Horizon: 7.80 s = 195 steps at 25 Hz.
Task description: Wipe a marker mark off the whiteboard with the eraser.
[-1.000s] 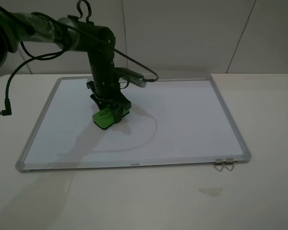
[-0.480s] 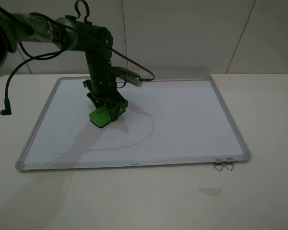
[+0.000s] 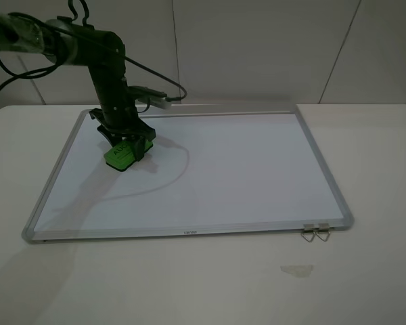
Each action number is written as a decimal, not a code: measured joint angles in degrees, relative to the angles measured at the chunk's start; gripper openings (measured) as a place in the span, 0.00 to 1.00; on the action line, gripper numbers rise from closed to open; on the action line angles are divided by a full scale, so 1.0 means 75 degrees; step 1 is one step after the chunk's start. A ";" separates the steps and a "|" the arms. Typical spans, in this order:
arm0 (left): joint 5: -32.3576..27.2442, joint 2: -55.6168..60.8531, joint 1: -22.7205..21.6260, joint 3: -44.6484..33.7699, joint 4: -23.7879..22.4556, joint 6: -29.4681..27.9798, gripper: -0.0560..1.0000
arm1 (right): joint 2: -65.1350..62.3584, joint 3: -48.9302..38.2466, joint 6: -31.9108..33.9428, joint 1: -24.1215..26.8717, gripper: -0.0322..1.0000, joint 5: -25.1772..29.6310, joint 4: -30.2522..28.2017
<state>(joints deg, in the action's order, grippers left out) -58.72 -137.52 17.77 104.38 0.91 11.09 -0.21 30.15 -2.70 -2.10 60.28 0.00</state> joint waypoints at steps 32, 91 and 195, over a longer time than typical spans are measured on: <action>0.0089 0.0030 0.0467 0.0024 0.0485 -0.0715 0.61 | 0.0000 0.0000 0.0000 0.0000 0.82 0.0000 0.0000; 0.3197 0.4409 -0.1228 -0.7667 -0.0262 -0.3791 0.66 | 0.0000 0.0000 0.0000 0.0000 0.82 0.0000 0.0000; -0.0273 1.8377 -0.2553 -1.0060 0.0516 -0.1214 0.66 | 0.0000 0.0000 0.0000 0.0000 0.82 0.0000 0.0000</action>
<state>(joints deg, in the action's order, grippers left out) -60.77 0.31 -1.37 28.94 4.78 1.98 -0.21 30.15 -2.70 -2.10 60.28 0.00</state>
